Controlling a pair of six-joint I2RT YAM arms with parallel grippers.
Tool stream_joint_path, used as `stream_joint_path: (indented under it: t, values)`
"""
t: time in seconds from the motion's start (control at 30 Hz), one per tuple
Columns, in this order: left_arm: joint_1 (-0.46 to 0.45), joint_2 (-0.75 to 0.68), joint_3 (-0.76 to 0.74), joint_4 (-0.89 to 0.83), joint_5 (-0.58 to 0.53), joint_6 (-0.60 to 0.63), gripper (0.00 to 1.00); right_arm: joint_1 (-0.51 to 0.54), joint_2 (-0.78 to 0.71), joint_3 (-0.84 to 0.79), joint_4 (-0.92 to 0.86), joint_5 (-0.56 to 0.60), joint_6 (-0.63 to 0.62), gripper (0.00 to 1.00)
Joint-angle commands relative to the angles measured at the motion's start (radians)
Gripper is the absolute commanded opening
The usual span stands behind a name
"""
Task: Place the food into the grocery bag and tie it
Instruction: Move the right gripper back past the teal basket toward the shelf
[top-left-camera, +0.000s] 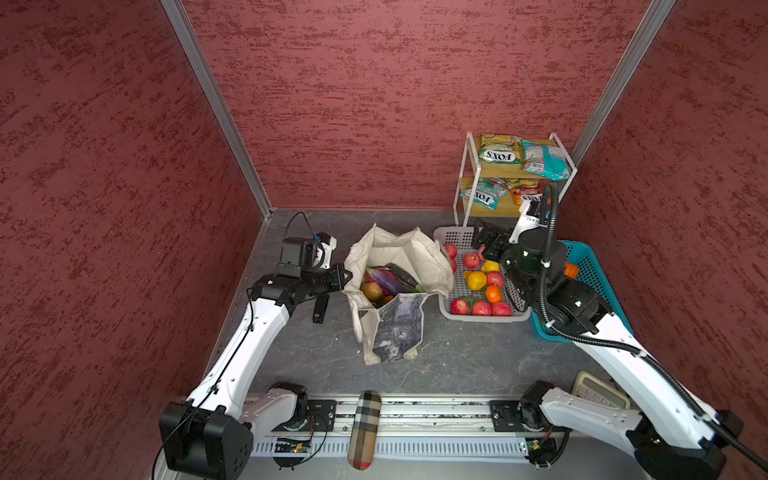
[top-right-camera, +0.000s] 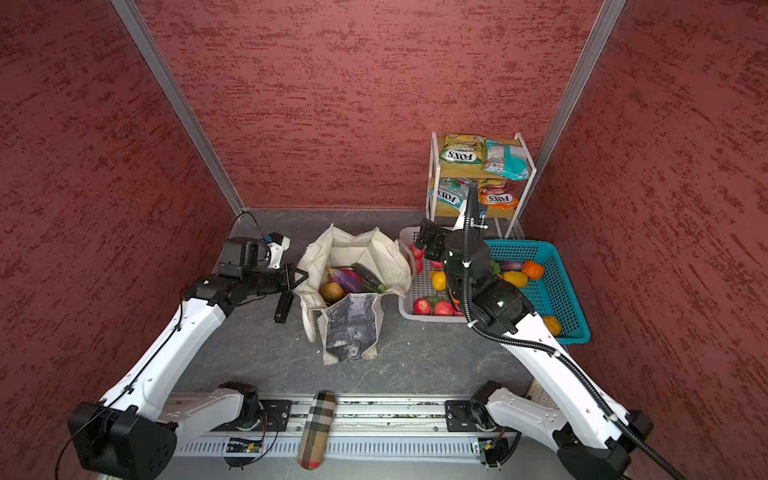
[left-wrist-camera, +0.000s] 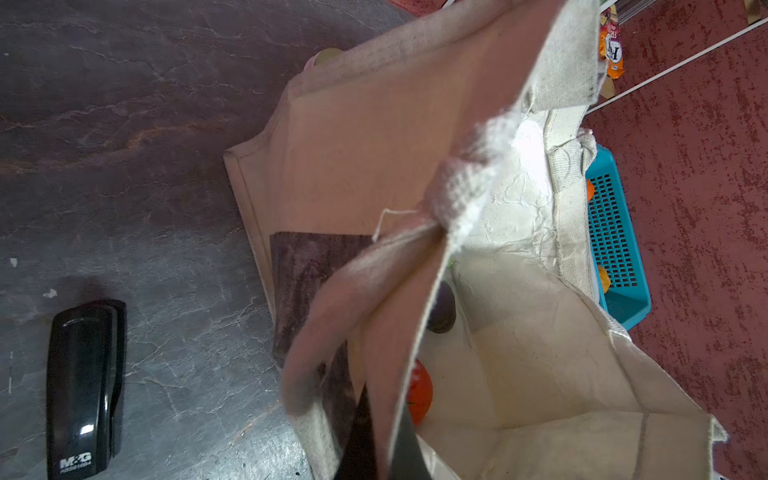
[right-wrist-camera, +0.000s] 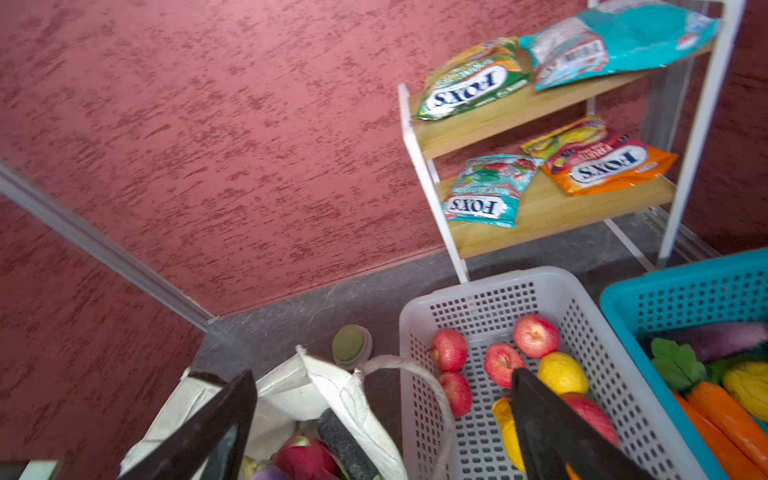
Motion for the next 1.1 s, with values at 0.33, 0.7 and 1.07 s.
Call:
stream_joint_path:
  t: [0.33, 0.7, 1.07]
  values:
    - [-0.006, -0.007, 0.014, -0.003, 0.001, 0.023, 0.0, -0.377, 0.051, 0.042, -0.054, -0.196, 0.37, 0.75]
    - [0.0, -0.01, 0.015, -0.004, 0.006, 0.023, 0.0, -0.603, 0.206, 0.049, 0.067, -0.338, 0.597, 0.63]
    - [0.013, -0.01, 0.016, -0.007, 0.01, 0.022, 0.0, -0.7, 0.411, 0.0, 0.311, -0.474, 0.767, 0.49]
